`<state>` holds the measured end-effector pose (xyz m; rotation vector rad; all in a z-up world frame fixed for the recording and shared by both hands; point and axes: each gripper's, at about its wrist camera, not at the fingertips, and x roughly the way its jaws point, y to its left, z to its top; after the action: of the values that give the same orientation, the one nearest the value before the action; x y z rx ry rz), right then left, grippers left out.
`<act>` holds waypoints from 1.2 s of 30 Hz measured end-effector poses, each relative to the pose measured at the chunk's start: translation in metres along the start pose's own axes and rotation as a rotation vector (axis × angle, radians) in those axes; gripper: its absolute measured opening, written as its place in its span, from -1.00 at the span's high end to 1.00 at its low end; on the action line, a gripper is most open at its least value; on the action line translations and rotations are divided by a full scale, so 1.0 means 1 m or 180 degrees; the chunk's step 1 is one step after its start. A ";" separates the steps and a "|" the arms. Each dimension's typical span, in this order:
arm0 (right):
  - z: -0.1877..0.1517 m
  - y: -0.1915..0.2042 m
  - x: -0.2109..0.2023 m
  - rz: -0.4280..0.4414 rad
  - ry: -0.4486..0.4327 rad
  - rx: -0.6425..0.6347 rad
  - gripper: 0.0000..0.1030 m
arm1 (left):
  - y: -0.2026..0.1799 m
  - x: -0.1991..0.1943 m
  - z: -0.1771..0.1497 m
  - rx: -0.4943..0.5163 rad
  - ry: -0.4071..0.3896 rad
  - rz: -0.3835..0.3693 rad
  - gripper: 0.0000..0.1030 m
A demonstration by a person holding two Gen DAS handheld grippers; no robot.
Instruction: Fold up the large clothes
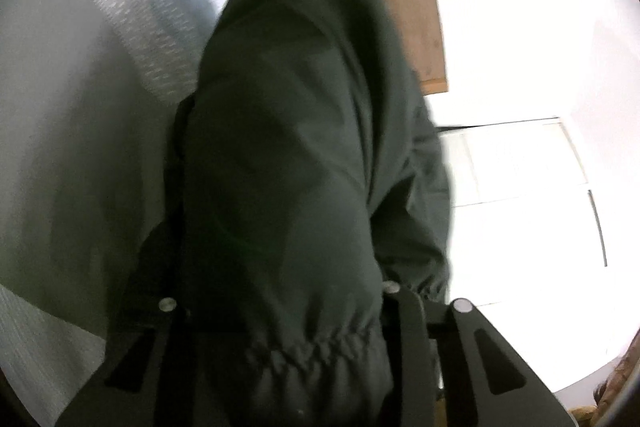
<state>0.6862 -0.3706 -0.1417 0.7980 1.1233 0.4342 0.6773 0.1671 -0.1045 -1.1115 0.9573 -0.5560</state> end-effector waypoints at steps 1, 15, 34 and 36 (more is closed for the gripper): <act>0.001 0.008 -0.002 -0.0018 -0.0020 -0.0040 0.59 | -0.008 -0.001 -0.001 0.0014 -0.0019 -0.0081 0.55; -0.027 0.118 -0.042 0.0246 -0.0231 -0.0411 0.66 | -0.095 -0.049 -0.018 0.0326 -0.0111 -0.0697 0.59; -0.078 0.040 -0.050 -0.0621 -0.0032 -0.0079 -0.17 | -0.002 0.004 -0.011 0.0247 -0.0134 0.0712 0.06; -0.075 0.030 -0.051 -0.0704 -0.0117 -0.0055 -0.36 | -0.001 0.011 -0.008 0.0254 -0.0167 0.0711 -0.04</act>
<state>0.5996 -0.3595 -0.1029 0.6555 1.1576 0.2427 0.6757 0.1539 -0.1083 -0.9295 0.9901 -0.3780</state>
